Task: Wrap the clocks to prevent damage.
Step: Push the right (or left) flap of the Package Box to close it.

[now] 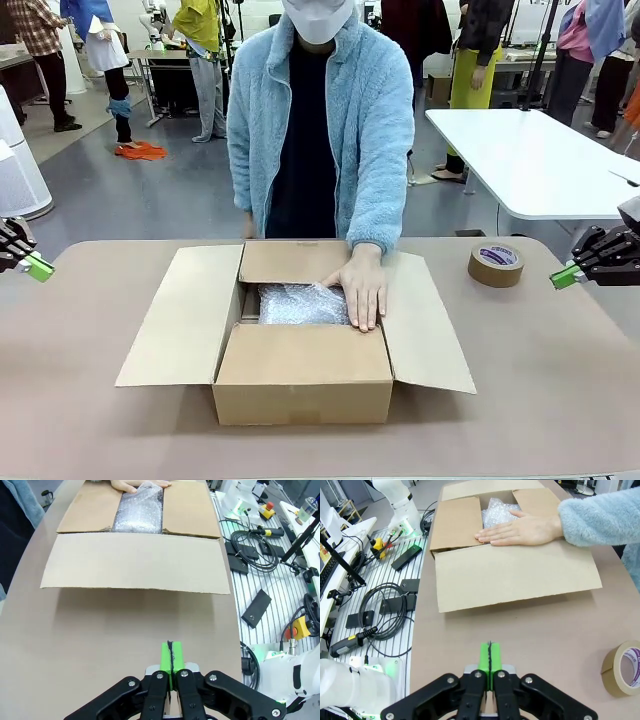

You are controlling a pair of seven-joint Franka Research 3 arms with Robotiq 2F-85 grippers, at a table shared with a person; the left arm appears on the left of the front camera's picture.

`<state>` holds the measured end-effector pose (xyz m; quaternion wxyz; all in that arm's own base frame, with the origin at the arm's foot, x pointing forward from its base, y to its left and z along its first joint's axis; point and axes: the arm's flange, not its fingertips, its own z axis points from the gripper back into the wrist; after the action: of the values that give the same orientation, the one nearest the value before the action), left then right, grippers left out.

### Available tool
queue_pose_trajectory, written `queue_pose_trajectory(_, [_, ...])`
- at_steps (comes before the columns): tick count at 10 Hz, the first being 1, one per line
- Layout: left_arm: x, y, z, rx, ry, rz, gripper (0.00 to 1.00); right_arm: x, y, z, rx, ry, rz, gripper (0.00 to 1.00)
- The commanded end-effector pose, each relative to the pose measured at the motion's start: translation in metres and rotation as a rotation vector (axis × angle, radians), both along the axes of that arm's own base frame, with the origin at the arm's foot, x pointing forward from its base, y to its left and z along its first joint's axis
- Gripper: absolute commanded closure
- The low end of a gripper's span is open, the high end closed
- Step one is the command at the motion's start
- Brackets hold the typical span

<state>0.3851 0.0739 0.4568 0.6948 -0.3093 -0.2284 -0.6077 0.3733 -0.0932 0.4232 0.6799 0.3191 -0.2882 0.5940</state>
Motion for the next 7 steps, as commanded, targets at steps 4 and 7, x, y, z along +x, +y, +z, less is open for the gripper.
queue_pose_trajectory(4, [0.0006, 0.0012, 0.0005, 0.001, -0.001, 0.002, 1.00, -0.0004, 0.0000, -0.0023, 0.018, -0.006, 0.001, 0.99])
queue_pose_trajectory(7, [0.0006, 0.0012, 0.0005, 0.001, -0.001, 0.002, 1.00, -0.0004, 0.0000, -0.0023, 0.018, -0.006, 0.001, 0.99])
